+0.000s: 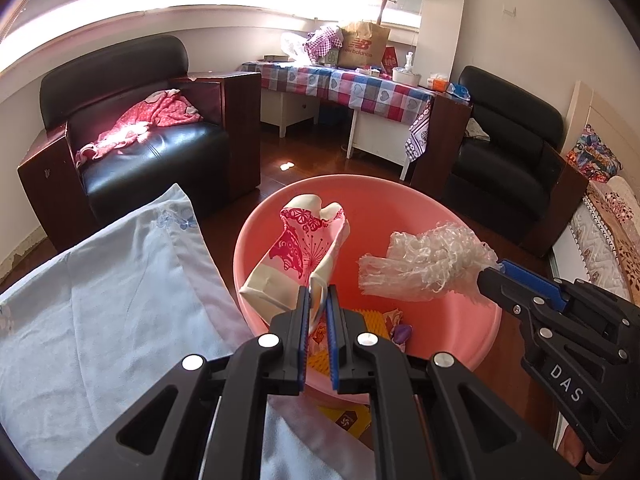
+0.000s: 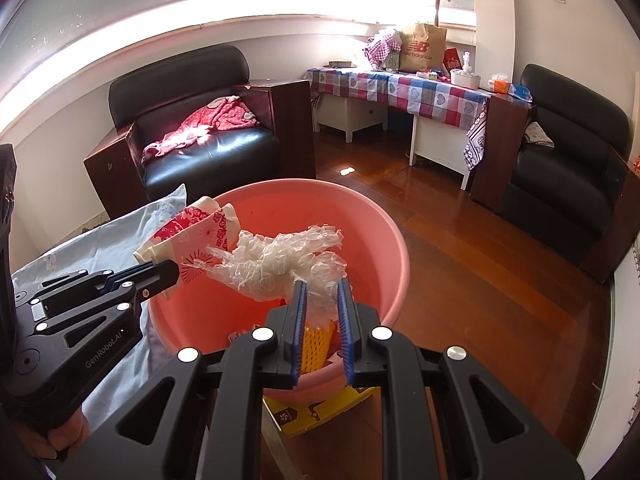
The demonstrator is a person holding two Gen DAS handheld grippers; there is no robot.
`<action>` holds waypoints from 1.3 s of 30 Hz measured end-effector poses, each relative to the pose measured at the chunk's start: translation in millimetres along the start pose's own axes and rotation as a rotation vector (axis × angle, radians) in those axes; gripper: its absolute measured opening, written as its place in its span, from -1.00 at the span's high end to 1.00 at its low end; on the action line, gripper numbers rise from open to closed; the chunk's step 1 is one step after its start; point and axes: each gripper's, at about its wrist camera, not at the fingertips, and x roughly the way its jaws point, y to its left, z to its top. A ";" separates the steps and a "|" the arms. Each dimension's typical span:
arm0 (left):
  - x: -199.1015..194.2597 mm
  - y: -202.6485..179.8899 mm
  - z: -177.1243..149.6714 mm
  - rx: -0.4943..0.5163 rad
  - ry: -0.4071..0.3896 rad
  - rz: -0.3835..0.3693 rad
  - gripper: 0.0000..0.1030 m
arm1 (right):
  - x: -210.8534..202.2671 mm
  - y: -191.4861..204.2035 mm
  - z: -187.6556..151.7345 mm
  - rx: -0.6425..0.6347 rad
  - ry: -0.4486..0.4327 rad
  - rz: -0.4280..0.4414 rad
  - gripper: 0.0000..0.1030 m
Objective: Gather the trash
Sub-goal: 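Open the left gripper over the bucket while the right gripper opens, dropping both items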
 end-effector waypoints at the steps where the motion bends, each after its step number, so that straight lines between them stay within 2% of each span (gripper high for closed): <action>1: 0.7 -0.2 -0.2 0.002 0.004 -0.001 0.86 | 0.9 0.5 -0.2 -0.001 0.004 0.002 0.70; 9: 3.9 -4.5 -2.6 0.014 0.026 -0.006 0.84 | 10.8 -1.0 0.3 0.006 0.056 0.019 0.65; 16: 2.5 -5.8 -3.6 0.017 0.023 -0.014 0.79 | 10.5 -4.1 -2.3 0.024 0.052 0.034 0.65; 19: 1.2 -5.7 -3.8 0.014 0.022 -0.021 0.62 | 9.3 -6.8 -3.0 0.037 0.051 0.046 0.65; 21: -0.9 -4.9 -4.0 0.009 0.015 -0.022 0.34 | 8.1 -7.7 -4.4 0.047 0.051 0.055 0.62; 24: -5.3 -5.1 -4.1 0.007 0.005 -0.026 0.25 | 5.2 -6.1 -6.2 0.058 0.046 0.071 0.35; 27: -9.9 -4.2 -3.3 -0.002 -0.001 -0.023 0.09 | 2.4 -4.4 -6.9 0.061 0.043 0.084 0.34; 34: -24.4 -3.1 -3.1 -0.015 -0.031 -0.010 -0.10 | -5.6 1.4 -9.3 0.055 0.033 0.102 0.34; 39: -38.6 -1.5 -3.4 -0.025 -0.055 0.000 -0.15 | -14.6 3.3 -9.9 0.062 0.018 0.128 0.33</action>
